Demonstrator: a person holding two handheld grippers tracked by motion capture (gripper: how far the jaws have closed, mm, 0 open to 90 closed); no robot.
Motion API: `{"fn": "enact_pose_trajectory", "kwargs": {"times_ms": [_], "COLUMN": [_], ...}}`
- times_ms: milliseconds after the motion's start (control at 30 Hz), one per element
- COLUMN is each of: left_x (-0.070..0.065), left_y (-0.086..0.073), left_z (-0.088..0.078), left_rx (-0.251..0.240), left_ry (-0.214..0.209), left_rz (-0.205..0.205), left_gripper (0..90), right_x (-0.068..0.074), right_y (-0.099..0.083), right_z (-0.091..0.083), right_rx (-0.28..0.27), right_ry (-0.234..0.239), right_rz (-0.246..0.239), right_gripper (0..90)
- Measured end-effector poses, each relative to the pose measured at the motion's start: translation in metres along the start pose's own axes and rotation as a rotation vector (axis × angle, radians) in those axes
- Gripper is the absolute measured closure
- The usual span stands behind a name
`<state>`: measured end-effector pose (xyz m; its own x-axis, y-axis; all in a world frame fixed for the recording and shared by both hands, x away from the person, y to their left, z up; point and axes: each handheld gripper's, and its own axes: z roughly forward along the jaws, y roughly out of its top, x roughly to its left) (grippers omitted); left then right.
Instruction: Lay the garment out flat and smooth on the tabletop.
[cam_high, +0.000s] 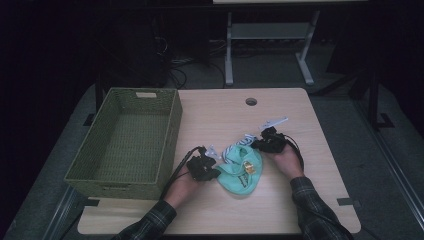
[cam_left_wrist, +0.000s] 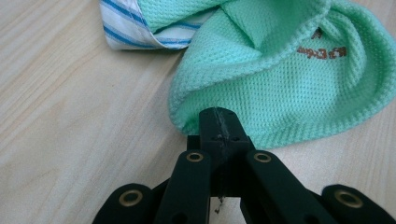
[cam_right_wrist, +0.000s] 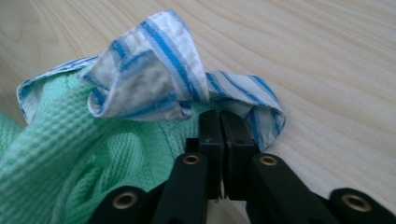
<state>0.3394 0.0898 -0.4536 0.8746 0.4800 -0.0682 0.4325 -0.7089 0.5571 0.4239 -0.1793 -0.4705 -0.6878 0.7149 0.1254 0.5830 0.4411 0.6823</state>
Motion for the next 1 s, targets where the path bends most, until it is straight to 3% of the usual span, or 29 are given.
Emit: {"fn": "enact_pose_trajectory", "kwargs": {"times_ms": [400,667,1000], "left_x": [0.0,0.001,0.001], "left_y": [0.0,0.0,0.0], "left_z": [0.0,0.0,0.0], "left_rx": [0.001,0.001,-0.001], "left_ry": [-0.001,-0.003,-0.002], "left_rz": [-0.006,-0.005,-0.006], "left_gripper": [89.9,89.9,89.9], "right_x": [-0.003,-0.014,-0.036], "right_y": [0.004,0.002,-0.016], "right_z": [-0.017,-0.033,-0.052], "right_rx": [-0.034,-0.058,-0.067], "right_ry": [-0.02,-0.062,-0.117], "right_rz": [0.008,0.031,0.095], "right_gripper": [89.7,89.7,89.7]}}
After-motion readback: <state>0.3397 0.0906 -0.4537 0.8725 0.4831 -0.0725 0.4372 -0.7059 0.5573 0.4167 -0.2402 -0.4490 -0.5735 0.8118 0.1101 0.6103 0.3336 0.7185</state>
